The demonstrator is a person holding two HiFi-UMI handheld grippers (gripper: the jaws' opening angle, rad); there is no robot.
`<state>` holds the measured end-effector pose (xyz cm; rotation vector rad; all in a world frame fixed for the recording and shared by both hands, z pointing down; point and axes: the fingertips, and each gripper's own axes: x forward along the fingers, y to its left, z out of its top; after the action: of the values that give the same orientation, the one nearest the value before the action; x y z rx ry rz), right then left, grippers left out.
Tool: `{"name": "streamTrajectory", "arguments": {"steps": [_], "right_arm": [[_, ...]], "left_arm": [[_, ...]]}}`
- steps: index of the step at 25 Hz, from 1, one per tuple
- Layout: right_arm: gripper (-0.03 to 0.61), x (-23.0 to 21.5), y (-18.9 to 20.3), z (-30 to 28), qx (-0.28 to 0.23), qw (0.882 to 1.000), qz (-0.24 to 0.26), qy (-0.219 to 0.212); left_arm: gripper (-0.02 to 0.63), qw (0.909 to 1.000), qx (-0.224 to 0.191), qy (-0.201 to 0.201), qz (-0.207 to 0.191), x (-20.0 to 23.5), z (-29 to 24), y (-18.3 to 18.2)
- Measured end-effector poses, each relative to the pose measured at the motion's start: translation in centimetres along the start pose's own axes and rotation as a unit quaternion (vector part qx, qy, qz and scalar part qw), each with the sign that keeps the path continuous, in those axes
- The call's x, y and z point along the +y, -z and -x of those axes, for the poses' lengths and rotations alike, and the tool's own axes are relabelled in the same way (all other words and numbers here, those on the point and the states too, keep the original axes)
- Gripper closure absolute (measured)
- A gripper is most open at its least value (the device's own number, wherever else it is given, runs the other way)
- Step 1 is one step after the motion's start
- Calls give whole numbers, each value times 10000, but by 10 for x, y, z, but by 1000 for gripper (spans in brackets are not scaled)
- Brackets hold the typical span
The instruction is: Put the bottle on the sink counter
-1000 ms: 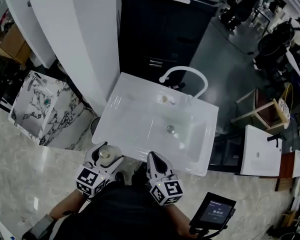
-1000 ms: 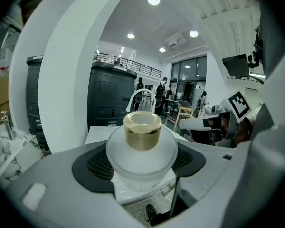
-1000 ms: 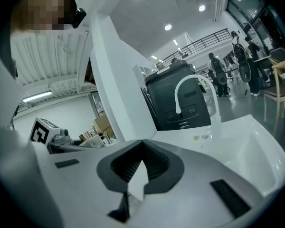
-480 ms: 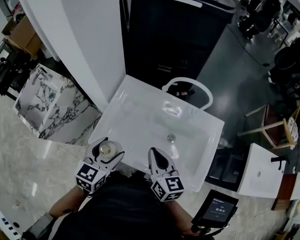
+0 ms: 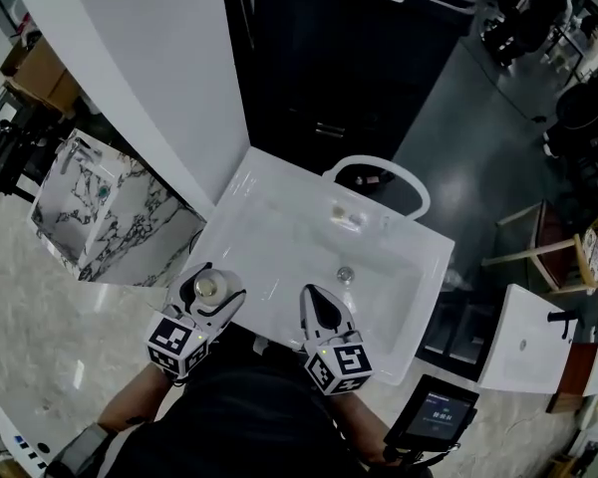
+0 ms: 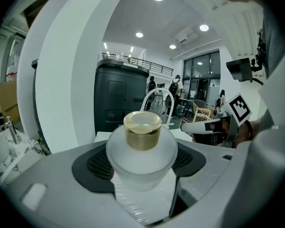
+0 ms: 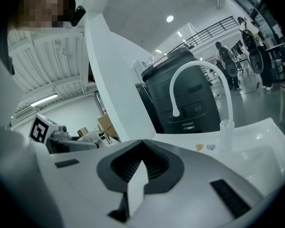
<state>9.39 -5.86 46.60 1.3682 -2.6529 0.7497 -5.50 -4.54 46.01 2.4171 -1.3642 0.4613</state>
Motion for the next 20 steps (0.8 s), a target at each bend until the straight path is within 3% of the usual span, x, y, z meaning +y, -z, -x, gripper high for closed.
{"name": "streamTrajectory", "arguments": {"steps": [13,17,20], "right_arm": [[583,-11,-12,-47,-122,9979,-49,636],[583,-22,-20,-65,-203,9960,288,820],[583,-24,-33,-80,-300,9928,835,804]], "left_arm": [[275,9989,184,371,-231,62,-48,-12],[275,9987,193,377,-299,82,-70,-10],[275,9984,183,404,-338,93,-89,-9]]}}
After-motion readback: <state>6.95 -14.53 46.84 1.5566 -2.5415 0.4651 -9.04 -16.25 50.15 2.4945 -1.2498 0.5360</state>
